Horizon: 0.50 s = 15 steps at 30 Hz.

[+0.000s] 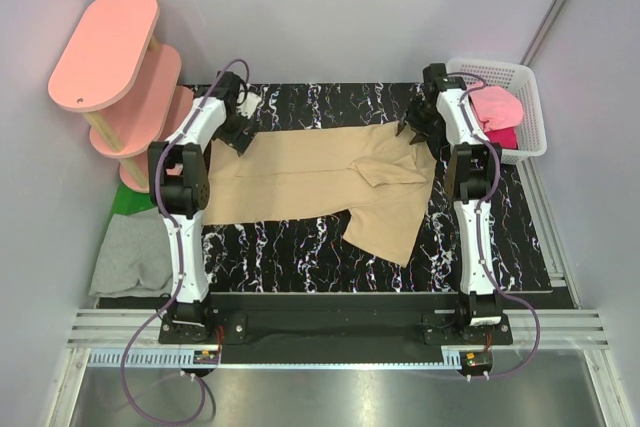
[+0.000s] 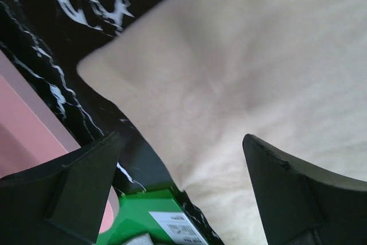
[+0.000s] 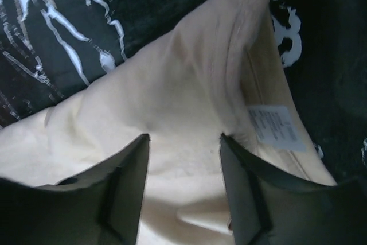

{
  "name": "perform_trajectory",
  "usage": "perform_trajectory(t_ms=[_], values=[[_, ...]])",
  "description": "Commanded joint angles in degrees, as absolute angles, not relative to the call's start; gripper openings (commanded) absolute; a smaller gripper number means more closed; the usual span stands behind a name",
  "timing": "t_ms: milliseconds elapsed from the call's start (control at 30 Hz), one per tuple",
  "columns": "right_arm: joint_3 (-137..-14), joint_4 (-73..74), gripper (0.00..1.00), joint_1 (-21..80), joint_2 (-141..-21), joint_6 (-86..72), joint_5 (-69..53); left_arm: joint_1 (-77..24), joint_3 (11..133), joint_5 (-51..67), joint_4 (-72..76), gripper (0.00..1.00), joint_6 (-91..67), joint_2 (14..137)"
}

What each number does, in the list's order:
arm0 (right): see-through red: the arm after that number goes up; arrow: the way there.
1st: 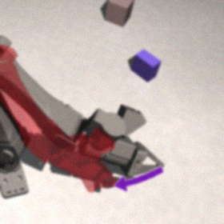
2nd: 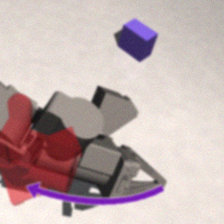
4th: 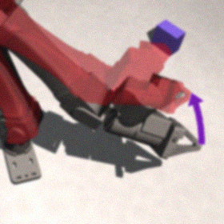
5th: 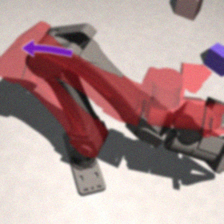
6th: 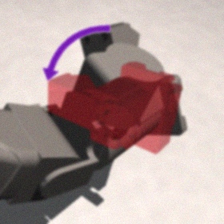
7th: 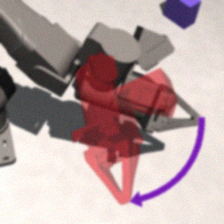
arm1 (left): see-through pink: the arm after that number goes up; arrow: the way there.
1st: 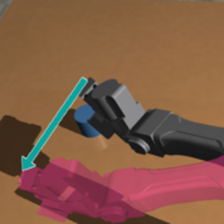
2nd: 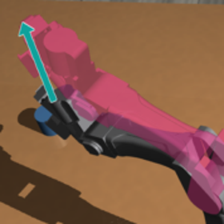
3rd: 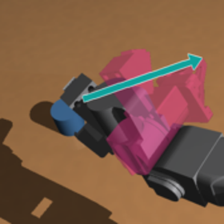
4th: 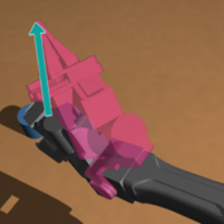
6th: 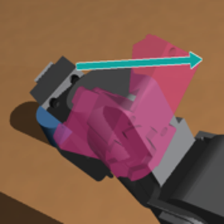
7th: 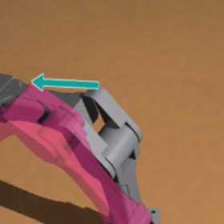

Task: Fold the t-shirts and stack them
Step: Fold the tshirt

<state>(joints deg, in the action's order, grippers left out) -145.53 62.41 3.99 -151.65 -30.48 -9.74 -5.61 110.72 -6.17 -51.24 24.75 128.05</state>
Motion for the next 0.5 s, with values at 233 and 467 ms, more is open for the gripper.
perform_trajectory(t_ms=[233, 467], values=[[-144.67, 66.62, 0.58, 2.20, -151.61, -29.88, 4.03, -3.87, 120.50, -5.02, -51.06, 0.93, 22.77, 134.82], [-149.59, 66.62, 0.62, 2.11, -151.08, -28.74, 3.35, -3.87, 119.97, -5.27, -50.89, 0.93, 22.50, 136.67]])
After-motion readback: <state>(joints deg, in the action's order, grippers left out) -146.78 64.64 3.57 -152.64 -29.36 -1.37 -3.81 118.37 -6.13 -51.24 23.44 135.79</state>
